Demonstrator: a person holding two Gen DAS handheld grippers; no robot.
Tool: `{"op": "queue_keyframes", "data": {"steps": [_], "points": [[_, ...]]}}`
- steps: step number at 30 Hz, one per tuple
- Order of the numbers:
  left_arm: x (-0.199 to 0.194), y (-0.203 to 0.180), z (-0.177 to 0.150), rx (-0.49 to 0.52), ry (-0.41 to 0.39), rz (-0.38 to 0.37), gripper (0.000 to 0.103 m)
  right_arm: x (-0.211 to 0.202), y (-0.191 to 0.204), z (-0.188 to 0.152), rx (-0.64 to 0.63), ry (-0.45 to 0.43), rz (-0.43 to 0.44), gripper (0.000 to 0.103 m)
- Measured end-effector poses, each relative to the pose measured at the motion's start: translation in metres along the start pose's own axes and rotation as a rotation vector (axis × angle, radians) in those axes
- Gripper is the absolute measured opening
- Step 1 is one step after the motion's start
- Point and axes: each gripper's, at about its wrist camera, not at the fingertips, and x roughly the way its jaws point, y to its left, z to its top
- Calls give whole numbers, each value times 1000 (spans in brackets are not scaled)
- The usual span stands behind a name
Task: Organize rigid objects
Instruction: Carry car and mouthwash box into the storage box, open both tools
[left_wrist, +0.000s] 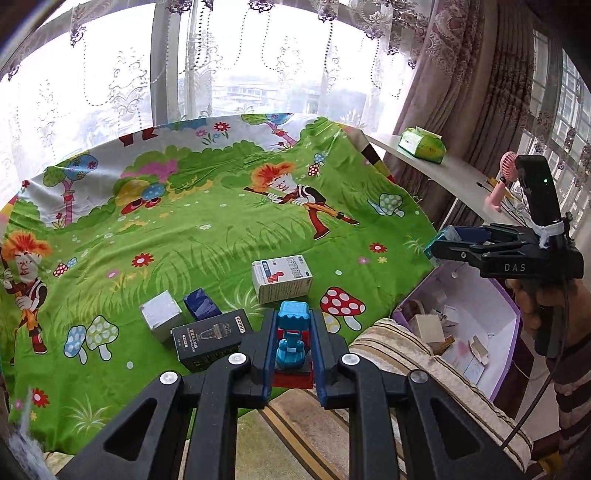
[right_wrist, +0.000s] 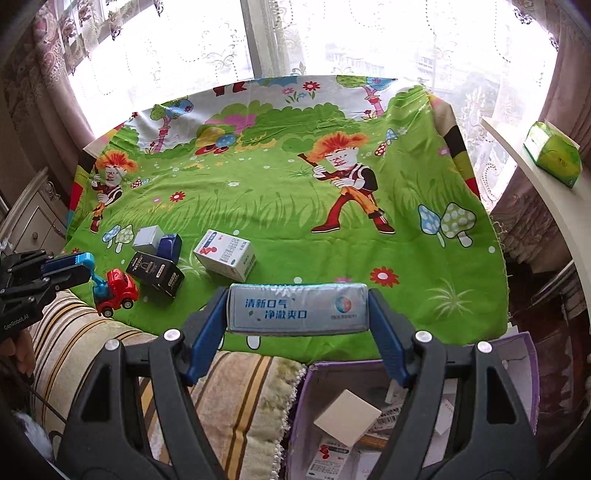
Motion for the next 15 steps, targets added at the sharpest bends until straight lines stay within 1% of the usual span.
{"op": "queue_keyframes", "data": {"steps": [7, 15], "points": [[20, -50, 12, 92, 33, -61, 18, -24, -62, -51, 120, 20, -90, 76], [42, -106, 25, 177, 65, -127, 18, -36, -112, -104, 209, 53, -195, 76]]}}
